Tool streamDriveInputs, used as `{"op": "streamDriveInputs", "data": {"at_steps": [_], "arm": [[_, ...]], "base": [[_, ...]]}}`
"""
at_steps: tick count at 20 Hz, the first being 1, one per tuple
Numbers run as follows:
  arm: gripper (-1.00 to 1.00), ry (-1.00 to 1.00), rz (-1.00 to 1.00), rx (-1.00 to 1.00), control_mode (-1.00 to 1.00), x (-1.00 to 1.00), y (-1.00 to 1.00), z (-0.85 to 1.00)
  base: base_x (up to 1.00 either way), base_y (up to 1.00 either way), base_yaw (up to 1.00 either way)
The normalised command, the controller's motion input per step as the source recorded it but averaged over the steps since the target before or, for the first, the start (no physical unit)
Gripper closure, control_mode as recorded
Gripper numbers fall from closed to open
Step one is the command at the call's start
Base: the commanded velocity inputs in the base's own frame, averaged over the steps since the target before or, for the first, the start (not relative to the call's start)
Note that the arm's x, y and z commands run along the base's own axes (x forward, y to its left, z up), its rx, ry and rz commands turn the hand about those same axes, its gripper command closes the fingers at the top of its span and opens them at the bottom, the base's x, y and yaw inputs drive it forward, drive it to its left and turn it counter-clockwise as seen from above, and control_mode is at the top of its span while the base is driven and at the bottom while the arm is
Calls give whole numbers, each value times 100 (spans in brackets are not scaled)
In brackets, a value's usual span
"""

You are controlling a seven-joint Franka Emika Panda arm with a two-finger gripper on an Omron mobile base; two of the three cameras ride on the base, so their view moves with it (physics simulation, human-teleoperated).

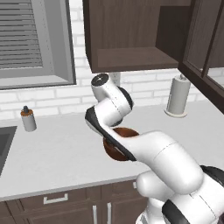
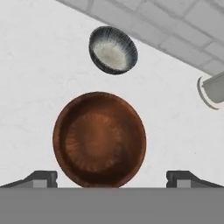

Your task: Pick up the bowls on the counter and stack them on top of one another in the open cabinet. Place the smaller bowl on top of the larger bowl.

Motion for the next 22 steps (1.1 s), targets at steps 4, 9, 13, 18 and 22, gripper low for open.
{"op": "streamDriveInputs", "data": {"at_steps": [4,9,13,18,22], "arm": [[-100,0,0,0,-100,68,-1,-28],[-100,1,2,0,-100,63,-4,-44],[-100,0,3,1,-100,71,0,-29],[-100,7,1,3,-100,67,-6,-30],[-100,13,0,0,-100,34,0,-35]], "base": [[0,0,0],[0,0,0],[0,0,0],[0,0,0],[0,0,0]]}}
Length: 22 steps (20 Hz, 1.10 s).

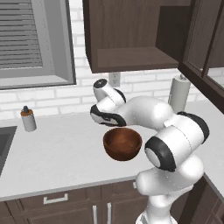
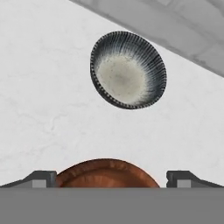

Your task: Pick up the bowls on the counter and stack them on top of one another in the open cabinet. Place the smaller bowl on top of the larger bowl.

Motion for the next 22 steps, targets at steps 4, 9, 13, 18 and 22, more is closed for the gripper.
{"op": "streamDriveInputs", "data": {"at_steps": [4,9,13,18,22], "arm": [[-100,19,0,0,-100,21,0,-25],[-100,7,0,-2,-100,27,0,-33],[-100,5,0,-2,-100,23,0,-25],[-100,0,0,0,-100,33,0,-20],[-100,0,0,0,-100,34,-8,-28]], "base": [[0,0,0],[0,0,0],[0,0,0],[0,0,0],[0,0,0]]}}
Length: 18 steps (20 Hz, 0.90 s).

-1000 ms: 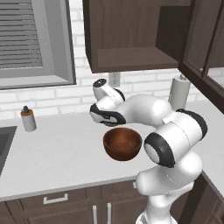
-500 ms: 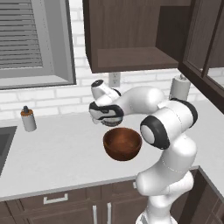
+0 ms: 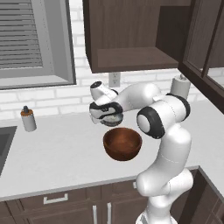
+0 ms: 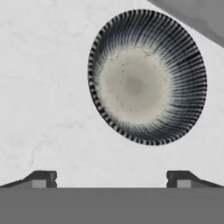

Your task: Pick up the bowls on the counter and stack them on top of one another in the open cabinet. Place the smaller bowl on top of the larger bowl.

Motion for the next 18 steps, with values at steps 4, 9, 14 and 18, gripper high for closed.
{"op": "streamDriveInputs", "data": {"at_steps": [4,9,14,18], "arm": [[-100,0,0,4,-100,29,-5,-26],[-100,0,0,8,-100,18,-9,-19],[-100,0,0,0,-100,26,0,-9],[-100,0,0,0,-100,24,0,-19]], "base": [[0,0,0],[0,0,0],[0,0,0],[0,0,0]]}}
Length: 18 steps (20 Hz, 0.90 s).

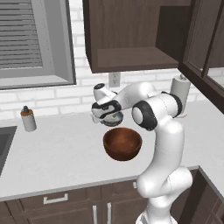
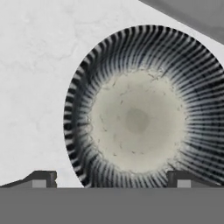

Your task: Pick up the bowls on the counter and stack them on top of one another in the open cabinet. Place the smaller bowl on top of the larger bowl.

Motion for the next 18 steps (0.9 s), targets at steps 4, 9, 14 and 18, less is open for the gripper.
{"op": "streamDriveInputs", "data": {"at_steps": [4,9,14,18], "arm": [[-100,0,0,0,-100,4,0,-25],[-100,0,0,0,-100,0,0,-31],[100,0,0,0,-100,12,0,-17],[100,0,0,0,-100,6,0,-1]], "base": [[0,0,0],[0,0,0],[0,0,0],[0,0,0]]}}
